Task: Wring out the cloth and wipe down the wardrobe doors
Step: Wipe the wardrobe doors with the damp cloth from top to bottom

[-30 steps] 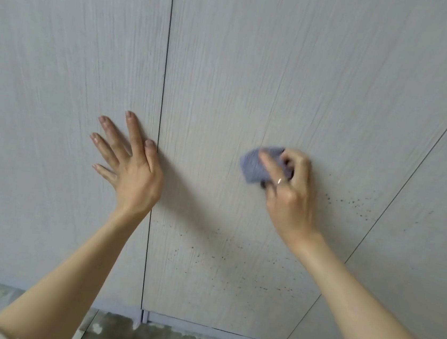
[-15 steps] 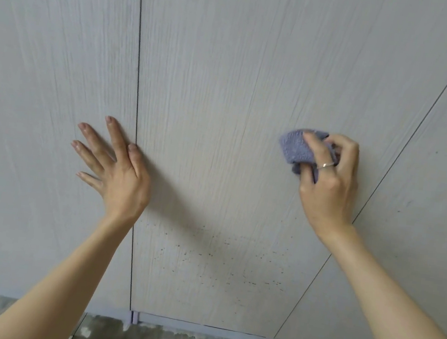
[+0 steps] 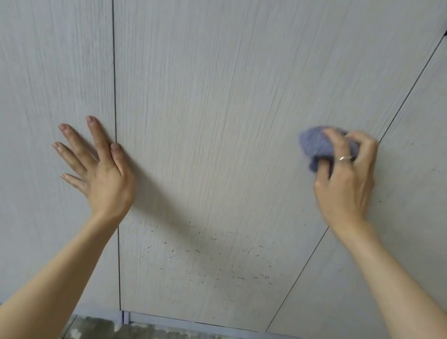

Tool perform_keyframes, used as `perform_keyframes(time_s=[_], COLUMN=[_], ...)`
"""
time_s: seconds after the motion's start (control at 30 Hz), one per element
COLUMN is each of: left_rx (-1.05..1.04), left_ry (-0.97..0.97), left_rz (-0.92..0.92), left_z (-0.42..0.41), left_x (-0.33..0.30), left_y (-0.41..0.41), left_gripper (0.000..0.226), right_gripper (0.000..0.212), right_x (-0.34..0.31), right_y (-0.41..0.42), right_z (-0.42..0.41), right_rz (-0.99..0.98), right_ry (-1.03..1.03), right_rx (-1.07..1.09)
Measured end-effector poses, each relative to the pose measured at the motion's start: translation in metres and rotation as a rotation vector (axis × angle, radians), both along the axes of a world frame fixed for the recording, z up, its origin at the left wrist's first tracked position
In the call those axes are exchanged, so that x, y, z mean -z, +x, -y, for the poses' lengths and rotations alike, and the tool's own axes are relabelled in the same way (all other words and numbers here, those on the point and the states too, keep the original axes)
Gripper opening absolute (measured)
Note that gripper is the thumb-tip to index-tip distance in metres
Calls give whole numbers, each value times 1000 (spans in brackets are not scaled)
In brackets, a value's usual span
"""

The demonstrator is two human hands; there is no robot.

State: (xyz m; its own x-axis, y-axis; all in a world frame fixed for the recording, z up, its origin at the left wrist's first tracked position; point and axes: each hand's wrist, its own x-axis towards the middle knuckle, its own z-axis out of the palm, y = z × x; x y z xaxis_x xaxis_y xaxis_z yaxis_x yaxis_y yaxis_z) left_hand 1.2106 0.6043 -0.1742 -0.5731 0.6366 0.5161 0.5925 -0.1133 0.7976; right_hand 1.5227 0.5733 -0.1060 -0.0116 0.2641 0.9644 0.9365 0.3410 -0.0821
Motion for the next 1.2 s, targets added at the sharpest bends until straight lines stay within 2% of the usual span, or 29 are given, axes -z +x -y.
perform_keyframes(time_s=[0.07,0.17,0.27,0.33,0.4,0.5,0.63,0.73,0.83,0.93,1.03,1.1,1.2], left_rx=[-4,-9,3,5,3,7,20,21,20,26,23,18,48], left_ry=[1,0,-9,-16,-12,-1,4,-4,-33,-53,-49,-39,-41], left_rz=[-1,-5,-3,-2,8,14,6,-20,-14,13,3,-3,36], left_z=[0,0,3,3,3,4,6,6,8,10,10,10,12], left_x=[0,5,15,19,20,20,23,31,48,65,75,78,91], left_y=[0,2,4,5,5,6,4,1,-3,-5,-8,-8,-7], left_gripper=[53,53,53,53,53,53,52,51,51,51,51,51,52], right_gripper=[42,42,43,62,63,39,45,49,54,59,50,47,44], right_x=[-5,41,114,140,131,77,19,33,104,193,241,232,192], right_y=[4,11,22,28,30,24,24,22,14,12,13,8,-4], right_z=[-3,-4,7,15,20,18,6,4,12,33,47,44,33], right_rz=[-85,-19,61,137,153,-40,-212,-200,-228,-253,-360,-411,-420], right_ry=[35,57,-98,-227,-301,-212,-28,-18,-168,-483,-700,-653,-398], right_rx=[20,32,42,45,23,61,104,150,172,194,226,178,80])
